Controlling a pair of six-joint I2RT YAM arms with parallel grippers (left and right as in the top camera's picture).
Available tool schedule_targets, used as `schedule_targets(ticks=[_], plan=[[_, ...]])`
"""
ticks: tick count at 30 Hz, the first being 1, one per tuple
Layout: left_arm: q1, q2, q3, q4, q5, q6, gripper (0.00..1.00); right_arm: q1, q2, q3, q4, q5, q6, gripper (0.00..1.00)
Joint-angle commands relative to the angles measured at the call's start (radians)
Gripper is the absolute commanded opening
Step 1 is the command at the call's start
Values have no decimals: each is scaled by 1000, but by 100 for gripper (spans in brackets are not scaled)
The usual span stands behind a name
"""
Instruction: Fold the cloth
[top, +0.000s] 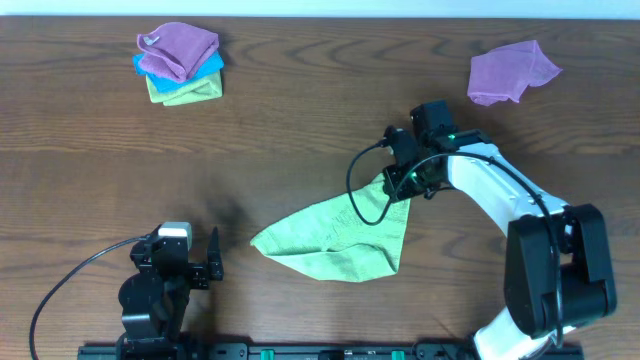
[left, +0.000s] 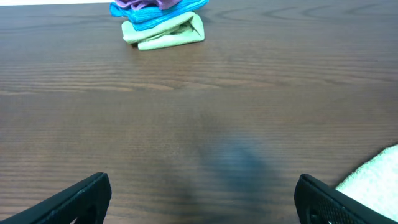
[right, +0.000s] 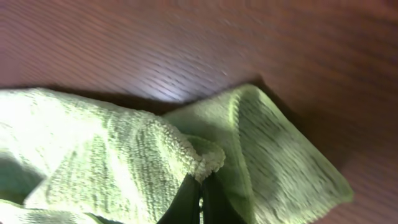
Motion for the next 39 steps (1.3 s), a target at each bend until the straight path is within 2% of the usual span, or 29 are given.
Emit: schedule_targets(ticks=[1,5,11,14,19,20,23,27,30,36,39], plan=[[-4,-6,-17,-5,6,-8,95,6,10,4,50,-89,-2,1],[-4,-6,-17,-5,6,-8,95,32,10,16,193,-110,37,1],[-4,-6,-17,-5,6,-8,95,111,37,19,562,-97,180,1],[-4,-6,-17,-5,6,-8,95,135,93,50,627,-88,200,1],[-4,-6,-17,-5,7,-8,96,163,270,224,651,-89,202,1],[-4,-6,-17,-5,7,-8,95,166,308,275,651,-89,209,6],[-4,-6,-17,-4,6,-8,96,168,364,397,638,-89,238,29],[-4,-6,-17,-3,0,-8,95,165,365,515,568,-88,241,48],[-4,-6,-17,6,0,-13,95,156,364,626,374,-92,240,57],[-4,-5,13,27,0,-43,95,143,364,756,-70,-130,84,75],[-4,28,90,-20,-1,-66,95,129,364,776,-296,-134,-14,77]])
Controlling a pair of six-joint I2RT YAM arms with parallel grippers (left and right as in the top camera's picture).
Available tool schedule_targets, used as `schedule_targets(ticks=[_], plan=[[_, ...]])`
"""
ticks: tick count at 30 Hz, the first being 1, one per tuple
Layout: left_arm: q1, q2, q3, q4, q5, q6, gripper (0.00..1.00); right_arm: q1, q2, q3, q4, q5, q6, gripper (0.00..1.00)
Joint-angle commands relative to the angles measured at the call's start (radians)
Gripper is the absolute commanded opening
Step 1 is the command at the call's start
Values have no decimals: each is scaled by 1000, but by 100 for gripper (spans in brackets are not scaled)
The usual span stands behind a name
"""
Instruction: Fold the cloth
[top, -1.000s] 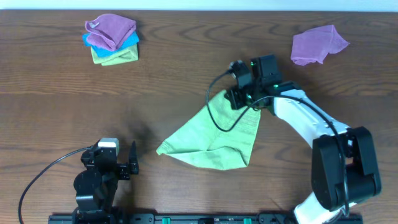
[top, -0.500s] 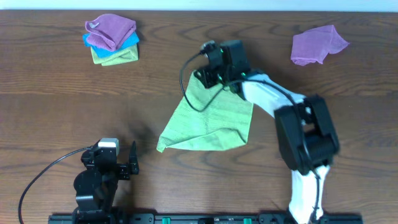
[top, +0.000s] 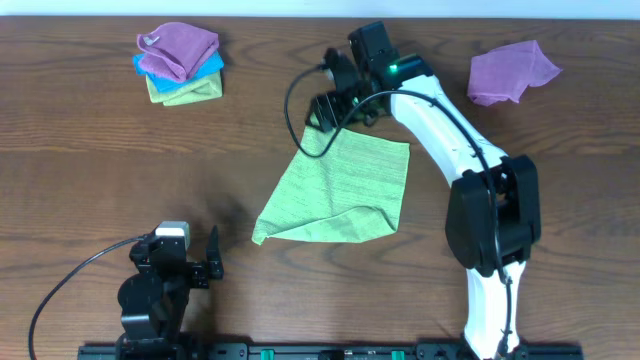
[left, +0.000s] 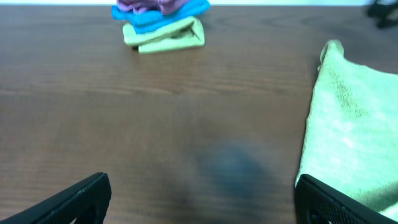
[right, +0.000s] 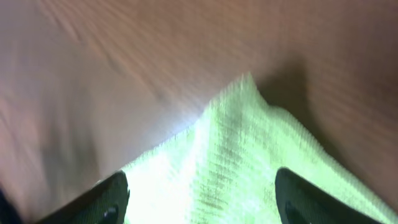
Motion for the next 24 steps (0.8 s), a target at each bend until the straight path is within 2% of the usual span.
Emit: schedule_targets(ticks=[1,5,9,13,17,20,24], plan=[[-4,49,111,-44,2,-50,95,-27,-14,24,-133,-22,-154,77],[-4,234,277,-154,79,-85,95,-56,-18,24,-346,-22,-277,75],[-4,500,481,-244,172,-86,95,-88,-37,24,-469,-22,-359,74],[-4,748,653,-304,356,-85,96,-116,-60,21,-572,-48,-431,74],[-4,872,673,-295,509,-91,95,-131,-62,-5,-629,-49,-480,76],[-4,969,673,-277,631,-145,95,-141,-62,-56,-649,-64,-513,77],[-4,1067,673,-279,685,-226,95,-161,-62,-153,-652,-66,-514,78]])
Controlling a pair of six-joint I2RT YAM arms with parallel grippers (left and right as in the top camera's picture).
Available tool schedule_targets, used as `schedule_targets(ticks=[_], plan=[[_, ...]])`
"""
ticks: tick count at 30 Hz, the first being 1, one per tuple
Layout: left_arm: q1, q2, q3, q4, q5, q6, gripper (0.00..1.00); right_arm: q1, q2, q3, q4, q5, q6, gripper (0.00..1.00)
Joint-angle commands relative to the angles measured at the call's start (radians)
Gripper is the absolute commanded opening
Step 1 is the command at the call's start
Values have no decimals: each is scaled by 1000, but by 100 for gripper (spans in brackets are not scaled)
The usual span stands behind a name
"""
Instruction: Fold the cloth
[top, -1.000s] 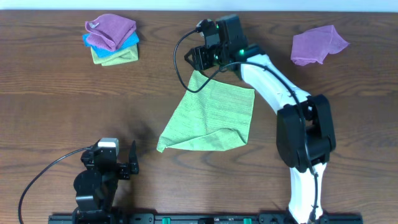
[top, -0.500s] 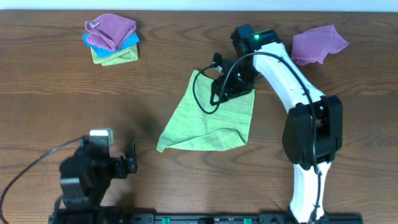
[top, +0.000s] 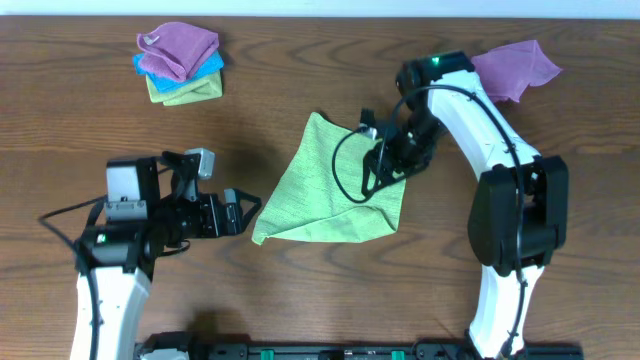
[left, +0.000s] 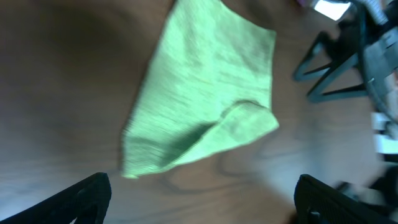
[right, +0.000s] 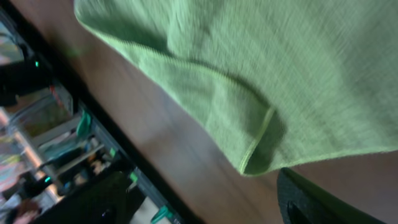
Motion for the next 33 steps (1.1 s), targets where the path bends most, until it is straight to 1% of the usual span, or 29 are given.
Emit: schedule_targets(ticks=[1,5,9,17,21,24,26,27,30,31,33], plan=[[-4,59,11,2,95,-85,95,-27,-19,-80,-3,-25,-35,78],[-4,131,11,2,95,-103,95,-60,-19,-196,14,-119,-88,78],[-4,182,-10,6,88,-100,95,-68,-19,-281,100,-166,-89,77],[-4,206,-87,48,90,-100,95,-50,-19,-355,240,-188,-40,77],[-4,206,-105,48,91,-100,95,-50,-19,-363,264,-188,-28,75],[-4,206,-106,48,90,-100,95,-41,-19,-363,265,-188,-28,66],[-4,206,-106,48,90,-100,95,-31,-19,-363,266,-188,-28,54],[-4,206,-106,48,90,-100,95,-24,-19,-363,267,-188,-29,41],[-4,207,-106,48,90,-100,95,0,-19,-363,266,-179,-29,9],[-4,207,-106,48,90,-100,95,6,-19,-363,264,-169,-28,1],[-4,207,-106,48,89,-100,95,10,-19,-363,252,-142,-21,1]])
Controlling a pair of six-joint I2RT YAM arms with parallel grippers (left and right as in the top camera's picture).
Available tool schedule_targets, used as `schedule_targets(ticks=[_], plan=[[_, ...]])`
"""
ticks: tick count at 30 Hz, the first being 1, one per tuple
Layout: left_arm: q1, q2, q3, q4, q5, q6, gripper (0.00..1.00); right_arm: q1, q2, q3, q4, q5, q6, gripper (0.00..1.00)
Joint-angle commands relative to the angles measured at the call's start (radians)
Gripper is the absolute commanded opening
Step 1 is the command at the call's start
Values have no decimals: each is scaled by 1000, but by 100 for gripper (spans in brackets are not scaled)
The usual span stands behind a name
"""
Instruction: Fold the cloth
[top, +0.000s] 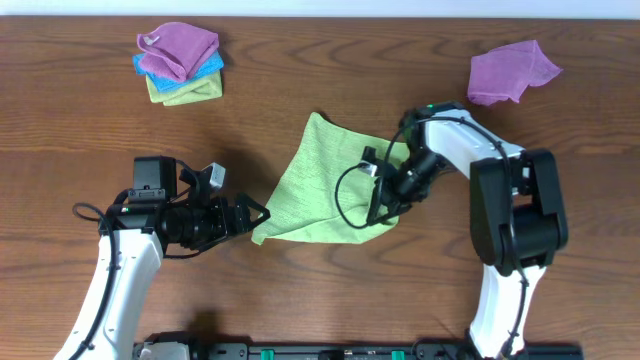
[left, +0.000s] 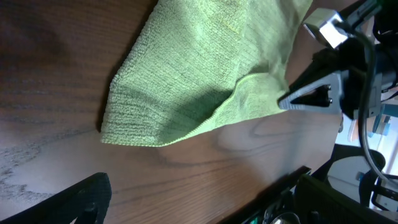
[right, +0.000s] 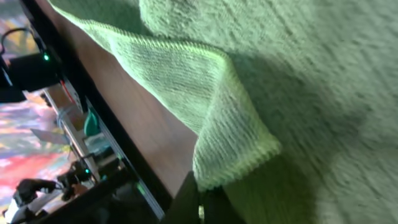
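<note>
The green cloth (top: 325, 180) lies spread in the middle of the table, with its near right corner folded over. My right gripper (top: 383, 208) is shut on that folded corner (right: 233, 152), and its fingertips (right: 200, 208) pinch the hem. My left gripper (top: 252, 214) is open just left of the cloth's near left corner (left: 115, 130), low over the table, with nothing between its fingers (left: 81, 199). The left wrist view also shows the cloth (left: 205, 56) and the right gripper (left: 314, 96) at the cloth's far side.
A stack of folded cloths (top: 178, 65), purple on blue on green, sits at the back left. A crumpled purple cloth (top: 512, 72) lies at the back right. The table's front edge (left: 292, 183) runs close behind the cloth's near side.
My right gripper was open over the cloth's right side and is now shut on the folded near right corner. My left gripper has moved closer to the near left corner.
First my right gripper was shut on a corner of the crumpled green cloth while the left arm was parked at the front. Then the cloth lay spread, with the right gripper open at its far corner. The left arm then reached toward the cloth, and the right now pinches the near right corner.
</note>
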Motion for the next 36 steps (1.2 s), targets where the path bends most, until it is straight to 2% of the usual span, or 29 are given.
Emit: schedule_targets(ticks=[1,4,8,15,26,27,30,34,36], plan=[[-4,6,-5,0,15,3,95,16,-18,-5,-19,32,8,1],[-4,6,-6,-1,15,3,96,4,-40,-5,-54,77,14,1],[-4,6,-46,12,15,-7,95,-31,-154,-5,-59,146,80,2],[-4,6,-140,98,35,-111,95,-50,-322,-6,-133,240,132,1],[-5,6,-201,160,76,-166,95,-53,-346,-67,-69,277,209,2],[-5,6,-205,161,76,-166,95,-53,-346,-67,-65,277,215,4],[-5,6,-208,164,76,-165,95,-53,-352,-67,-69,277,220,24],[-5,6,-208,187,76,-166,95,-53,-383,-67,-97,277,221,44],[-5,6,-208,204,75,-166,95,-53,-417,-67,-117,277,237,49]])
